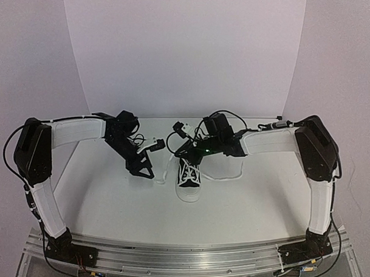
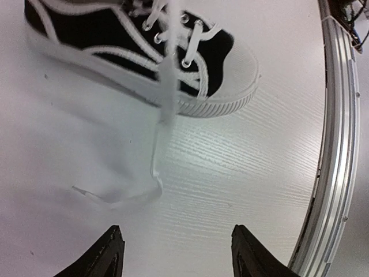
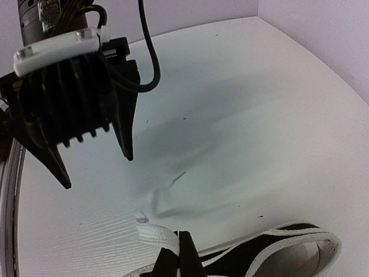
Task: Tie the shoes
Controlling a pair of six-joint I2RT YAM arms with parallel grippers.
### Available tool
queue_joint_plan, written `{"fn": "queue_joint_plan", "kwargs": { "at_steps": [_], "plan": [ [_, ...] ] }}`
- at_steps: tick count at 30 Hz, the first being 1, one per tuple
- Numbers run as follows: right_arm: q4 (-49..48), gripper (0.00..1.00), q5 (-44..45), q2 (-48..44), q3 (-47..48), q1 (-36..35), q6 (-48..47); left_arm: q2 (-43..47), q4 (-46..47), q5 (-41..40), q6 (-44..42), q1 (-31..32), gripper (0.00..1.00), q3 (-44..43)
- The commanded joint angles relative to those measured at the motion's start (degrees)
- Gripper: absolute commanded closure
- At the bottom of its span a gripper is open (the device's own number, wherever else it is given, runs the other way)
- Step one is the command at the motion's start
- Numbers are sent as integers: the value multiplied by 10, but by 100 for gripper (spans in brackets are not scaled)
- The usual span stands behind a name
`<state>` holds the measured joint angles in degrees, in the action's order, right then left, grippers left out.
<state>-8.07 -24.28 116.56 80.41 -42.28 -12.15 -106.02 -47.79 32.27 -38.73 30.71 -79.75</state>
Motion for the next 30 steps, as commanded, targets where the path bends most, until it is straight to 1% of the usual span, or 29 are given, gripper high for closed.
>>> {"fn": "queue_joint_plan", "kwargs": {
  "at_steps": [1, 4, 6, 7, 9, 10, 11, 12, 14, 15, 18, 20, 25, 30],
  "plan": [
    [-19, 100, -25, -27, -17, 0, 6, 57, 132, 106, -107, -20, 40, 9],
    [-25, 100, -12, -31, -25, 0, 3, 39, 189, 161, -102, -20, 44, 4],
    [-32, 100, -10, -34, -28, 0, 0, 38, 248, 207, -81, -19, 44, 29],
    [-38, 100, -9, -34, -29, 0, 0, 40, 311, 232, -56, -18, 43, 57],
    [-48, 100, -6, -33, -30, 0, 0, 40, 431, 251, 28, -14, 46, 103],
    [-54, 100, -5, -33, -31, 0, 2, 37, 503, 251, 76, -11, 49, 127],
    [-60, 100, -3, -32, -32, 0, 4, 31, 549, 250, 102, -8, 54, 143],
    [-64, 100, -1, -31, -33, 1, 6, 25, 576, 249, 124, -5, 59, 154],
    [-71, 100, 1, -30, -35, 0, 11, 15, 609, 247, 134, 5, 68, 172],
    [-75, 100, 3, -29, -38, 0, 12, 12, 623, 247, 135, 8, 71, 181],
    [-90, 100, 7, -29, -51, 1, 14, 2, 678, 251, 153, 16, 74, 204],
    [-99, 100, 7, -32, -60, 1, 17, -9, 709, 240, 174, 21, 75, 208],
    [-124, 100, 13, -44, -75, 0, 27, -39, 682, 229, 172, 25, 80, 184],
    [-137, 100, 14, -49, -79, 1, 34, -61, 678, 218, 183, 28, 79, 174]
  ]
}}
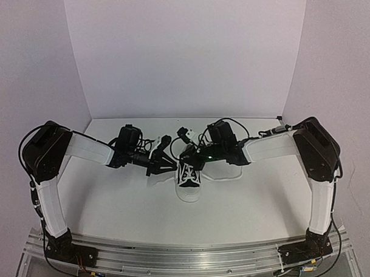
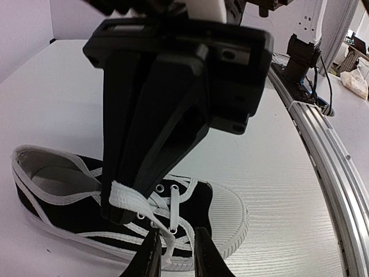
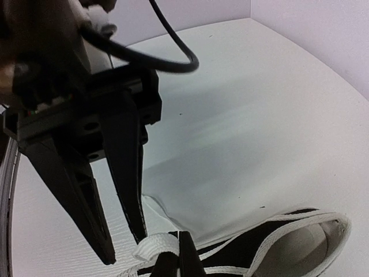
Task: Tie the shoes
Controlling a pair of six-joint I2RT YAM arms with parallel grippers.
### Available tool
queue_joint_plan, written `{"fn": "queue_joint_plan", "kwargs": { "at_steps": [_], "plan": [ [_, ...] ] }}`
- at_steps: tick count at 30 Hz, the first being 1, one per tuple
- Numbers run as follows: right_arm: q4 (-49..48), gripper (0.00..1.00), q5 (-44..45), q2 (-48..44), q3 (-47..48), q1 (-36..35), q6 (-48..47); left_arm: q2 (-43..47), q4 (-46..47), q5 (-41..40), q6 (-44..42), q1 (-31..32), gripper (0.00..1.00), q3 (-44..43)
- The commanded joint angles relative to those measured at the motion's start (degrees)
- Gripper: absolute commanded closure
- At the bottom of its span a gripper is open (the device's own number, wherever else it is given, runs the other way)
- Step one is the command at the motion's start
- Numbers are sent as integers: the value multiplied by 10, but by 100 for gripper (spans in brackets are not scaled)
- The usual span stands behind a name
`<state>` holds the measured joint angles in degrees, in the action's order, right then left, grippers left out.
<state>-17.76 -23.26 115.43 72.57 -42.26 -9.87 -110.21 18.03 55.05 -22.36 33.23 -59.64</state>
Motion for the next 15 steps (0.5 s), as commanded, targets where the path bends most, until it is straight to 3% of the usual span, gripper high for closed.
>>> {"fn": "queue_joint_plan", "kwargs": {
  "at_steps": [1, 5, 15],
  "plan": [
    [-41, 100, 4, -37, -1, 0, 11, -24, 23, -15, 26, 3, 76, -30],
    [-45, 100, -3, -36, -4, 2, 7, -37, 47, -6, 34, 3, 64, -35],
    [-68, 100, -27, -27, -6, 9, 12, -80, 82, 38, 45, 9, 63, -71]
  ]
}}
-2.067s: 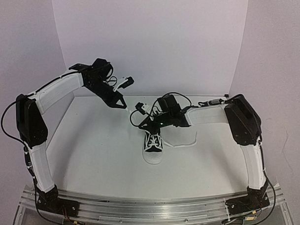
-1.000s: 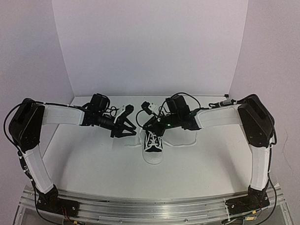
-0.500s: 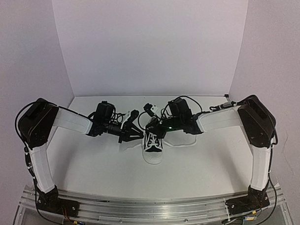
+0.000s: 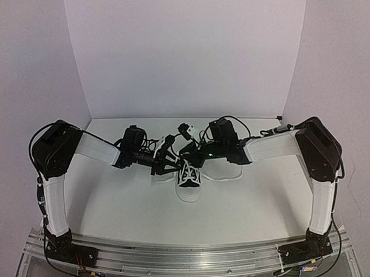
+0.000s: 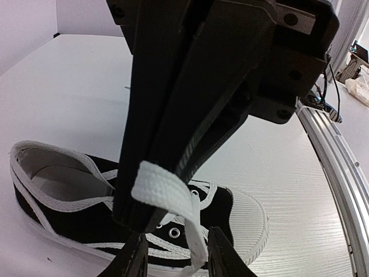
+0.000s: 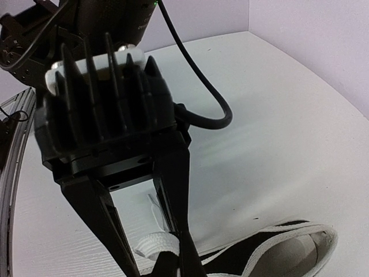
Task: Tie the shoes
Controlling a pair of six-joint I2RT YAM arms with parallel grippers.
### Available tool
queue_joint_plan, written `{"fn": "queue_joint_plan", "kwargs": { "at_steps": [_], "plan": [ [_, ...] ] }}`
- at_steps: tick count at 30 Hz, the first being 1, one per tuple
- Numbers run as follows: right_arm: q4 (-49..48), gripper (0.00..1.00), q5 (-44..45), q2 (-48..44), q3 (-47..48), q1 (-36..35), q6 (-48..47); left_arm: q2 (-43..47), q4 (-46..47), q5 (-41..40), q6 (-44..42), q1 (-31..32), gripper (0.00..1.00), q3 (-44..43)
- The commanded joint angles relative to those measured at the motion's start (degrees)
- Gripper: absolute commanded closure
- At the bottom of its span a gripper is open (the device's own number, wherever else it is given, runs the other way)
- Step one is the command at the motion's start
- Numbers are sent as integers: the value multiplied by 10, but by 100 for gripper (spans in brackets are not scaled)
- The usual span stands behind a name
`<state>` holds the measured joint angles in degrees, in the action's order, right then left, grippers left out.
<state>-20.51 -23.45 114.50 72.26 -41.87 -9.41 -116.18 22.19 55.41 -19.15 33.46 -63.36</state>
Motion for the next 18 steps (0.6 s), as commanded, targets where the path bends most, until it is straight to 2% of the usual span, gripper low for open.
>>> {"fn": "queue_joint_plan", "kwargs": {
  "at_steps": [1, 11, 18],
  "plan": [
    [-47, 100, -28, -18, -4, 6, 11, -25, 47, 38, 18, 9, 63, -38],
    [-100, 100, -49, -14, -24, 14, 46, -50, 210, 40, 127, 14, 61, -16],
    [-138, 100, -38, -18, -43, 18, 82, -75, 212, 41, 132, 23, 59, -26]
  ]
}}
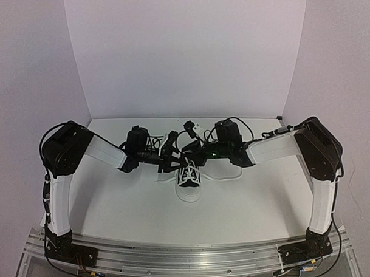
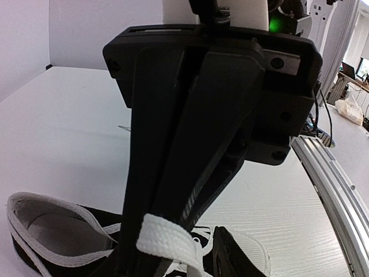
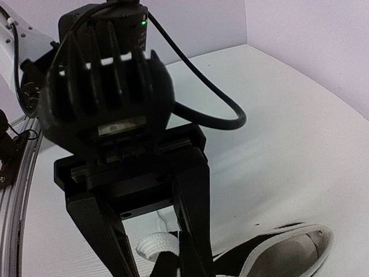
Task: Tie the shoes
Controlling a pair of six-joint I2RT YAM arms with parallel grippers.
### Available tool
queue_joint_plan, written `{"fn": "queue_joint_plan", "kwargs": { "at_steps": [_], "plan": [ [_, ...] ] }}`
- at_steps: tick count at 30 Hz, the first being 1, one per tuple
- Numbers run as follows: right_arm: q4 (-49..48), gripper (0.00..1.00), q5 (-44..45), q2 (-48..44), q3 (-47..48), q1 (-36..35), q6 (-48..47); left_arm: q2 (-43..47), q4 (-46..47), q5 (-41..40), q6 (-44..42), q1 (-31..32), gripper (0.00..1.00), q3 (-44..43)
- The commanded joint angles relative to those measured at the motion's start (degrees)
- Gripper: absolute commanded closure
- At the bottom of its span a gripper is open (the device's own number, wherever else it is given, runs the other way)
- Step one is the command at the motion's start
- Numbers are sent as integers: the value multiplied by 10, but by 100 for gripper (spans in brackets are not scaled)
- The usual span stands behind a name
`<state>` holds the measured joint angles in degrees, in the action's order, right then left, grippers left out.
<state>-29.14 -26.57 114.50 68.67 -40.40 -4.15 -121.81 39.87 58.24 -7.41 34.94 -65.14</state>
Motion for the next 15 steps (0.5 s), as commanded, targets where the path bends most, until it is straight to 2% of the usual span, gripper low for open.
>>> {"fn": "queue_joint_plan", "kwargs": {
  "at_steps": [1, 10, 15],
  "plan": [
    [-54, 100, -6, -16, -8, 3, 33, -21, 35, 11, 13, 10, 58, -8],
    [-85, 100, 32, -18, -51, 9, 67, -46, 51, -8, 26, 19, 63, -31],
    [-95, 100, 40, -19, -84, 21, 74, -39, 47, -19, 13, 16, 55, -16]
  ]
}}
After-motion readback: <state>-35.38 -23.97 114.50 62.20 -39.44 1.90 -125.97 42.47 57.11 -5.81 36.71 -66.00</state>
